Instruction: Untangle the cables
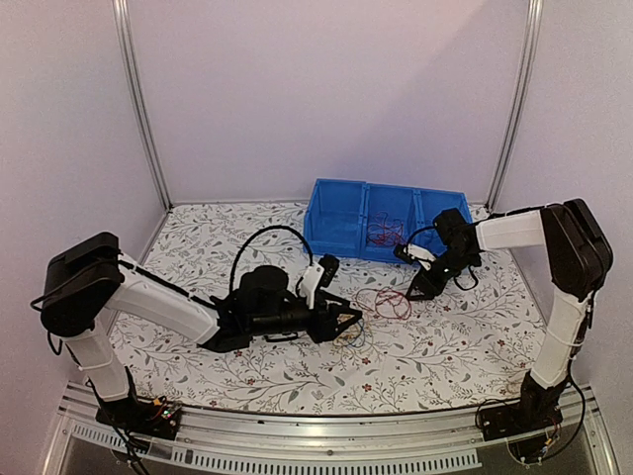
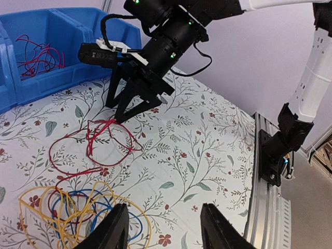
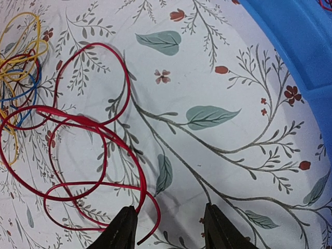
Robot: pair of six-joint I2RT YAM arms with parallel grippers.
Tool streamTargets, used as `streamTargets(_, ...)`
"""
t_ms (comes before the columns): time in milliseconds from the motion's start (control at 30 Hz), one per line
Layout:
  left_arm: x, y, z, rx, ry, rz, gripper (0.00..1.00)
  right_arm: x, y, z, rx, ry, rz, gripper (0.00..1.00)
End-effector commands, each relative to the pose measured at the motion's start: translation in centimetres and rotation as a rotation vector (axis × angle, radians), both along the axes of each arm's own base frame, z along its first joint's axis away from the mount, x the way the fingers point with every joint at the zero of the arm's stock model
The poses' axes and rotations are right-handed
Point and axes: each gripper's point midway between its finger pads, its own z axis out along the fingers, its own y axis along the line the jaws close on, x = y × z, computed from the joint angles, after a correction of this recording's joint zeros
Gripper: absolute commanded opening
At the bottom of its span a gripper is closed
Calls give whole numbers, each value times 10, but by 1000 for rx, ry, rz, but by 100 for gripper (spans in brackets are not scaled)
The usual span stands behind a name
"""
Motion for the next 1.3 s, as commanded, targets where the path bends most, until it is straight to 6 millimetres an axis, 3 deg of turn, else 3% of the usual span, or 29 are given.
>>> streamTargets(0,-3,-13,1,-3,0,-27,47,6,1,-5,-10,17,-20,45)
streamTargets(100,-2,-17,-2,6,5,-33,47,3,3,-6,1,33,-14,32)
streamTargets(233,1,-20,-5,8,6,-26,47,1,4,-1,12,31,-6,2)
streamTargets(400,14,-22,2,24,-48,24,48,-7,6,27,44,23,10,0)
streamTargets(467,24,-25,8,45,-89,57,49,-13,9,51,79,0,29,0)
streamTargets(700,54,-48,52,27,-286,157,53,-41,28,175,255,-175,163,0)
streamTargets(867,64,-73,74,-31,-413,162,57,-62,43,239,306,-289,254,0)
streamTargets(1000,78,-95,75,-41,-453,175,58,-79,51,277,372,-312,316,0)
streamTargets(1100,85,-107,66,-40,-455,171,44,-91,54,297,405,-324,362,0)
streamTargets(1233,97,-105,25,-10,-396,187,3,-99,53,344,444,-443,408,0)
streamTargets(1267,97,-101,15,-14,-374,192,0,-98,51,359,448,-499,409,0)
